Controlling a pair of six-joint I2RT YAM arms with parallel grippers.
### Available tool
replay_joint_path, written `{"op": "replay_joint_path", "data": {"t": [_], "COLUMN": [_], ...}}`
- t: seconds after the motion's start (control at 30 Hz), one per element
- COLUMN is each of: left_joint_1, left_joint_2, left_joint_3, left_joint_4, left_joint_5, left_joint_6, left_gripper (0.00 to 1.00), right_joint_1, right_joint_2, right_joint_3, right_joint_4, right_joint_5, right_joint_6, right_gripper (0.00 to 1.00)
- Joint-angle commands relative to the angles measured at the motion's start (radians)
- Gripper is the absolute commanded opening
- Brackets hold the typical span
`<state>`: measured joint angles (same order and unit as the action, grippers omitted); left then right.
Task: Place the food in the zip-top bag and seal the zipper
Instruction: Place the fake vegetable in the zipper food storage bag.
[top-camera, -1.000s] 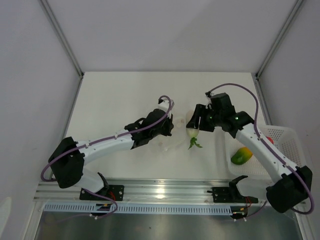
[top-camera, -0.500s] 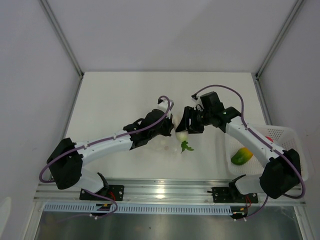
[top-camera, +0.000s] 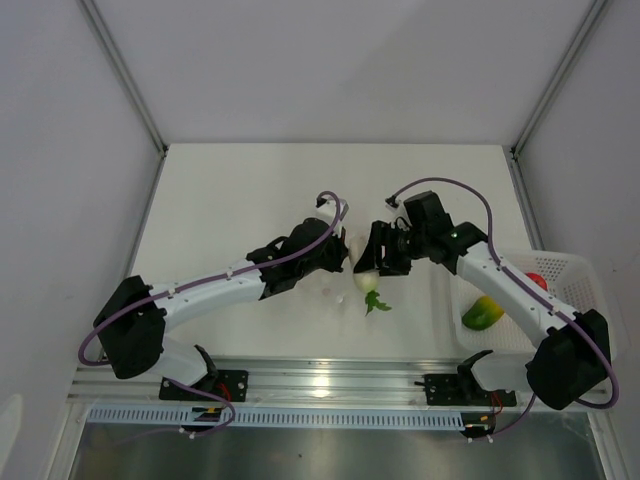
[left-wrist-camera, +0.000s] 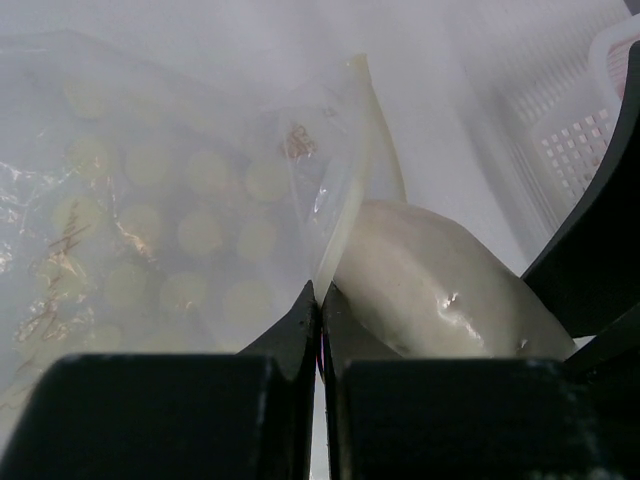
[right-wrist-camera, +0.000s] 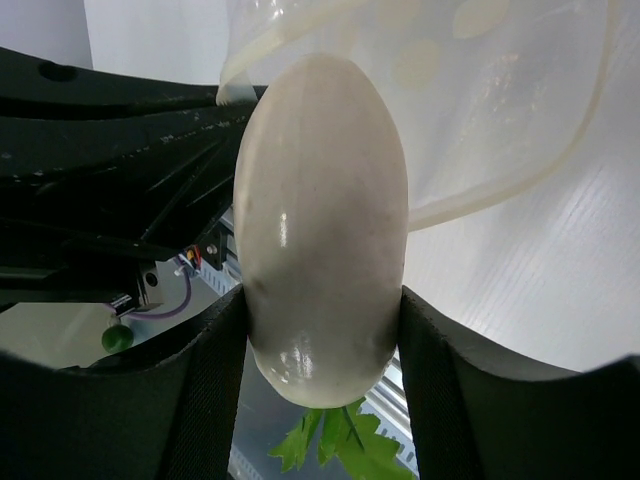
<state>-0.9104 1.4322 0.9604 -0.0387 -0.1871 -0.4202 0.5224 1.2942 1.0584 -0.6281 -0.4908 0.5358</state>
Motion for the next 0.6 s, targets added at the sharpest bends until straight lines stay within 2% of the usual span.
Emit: {"op": "replay_joint_path", "data": {"t": [0.0, 0.13, 0.37, 0.57], "left_joint_1": [0.005, 0.005, 0.005, 0.005], "left_joint_2": [-0.023, -0.027, -0.049, -0.07], "left_joint_3": [0.009, -0.002, -0.02, -0.038], "left_joint_4": [0.033, 0.071, 0.098, 0.118], "left_joint_5": [0.006, 0.034, 0.06, 0.093], "left_joint_6": [0.018, 0.018, 0.035, 0.047], "left_gripper": [0.01, 0.01, 0.01, 0.01], "right_joint_1": [0.011, -0.007, -0.021, -0.042], "right_joint_2": [-0.018, -0.003, 0.073, 0.131], "right_joint_3": [-0.009, -0.017, 0.0, 0.008], "right_joint_4": [0.002, 0.025, 0.154, 0.247], "right_joint_5": [-0.025, 0.004, 0.05, 0.089], "right_joint_6": [0.015, 0.036, 0.193, 0.245], "right_gripper": [0.0, 0.0, 0.0, 0.0]}}
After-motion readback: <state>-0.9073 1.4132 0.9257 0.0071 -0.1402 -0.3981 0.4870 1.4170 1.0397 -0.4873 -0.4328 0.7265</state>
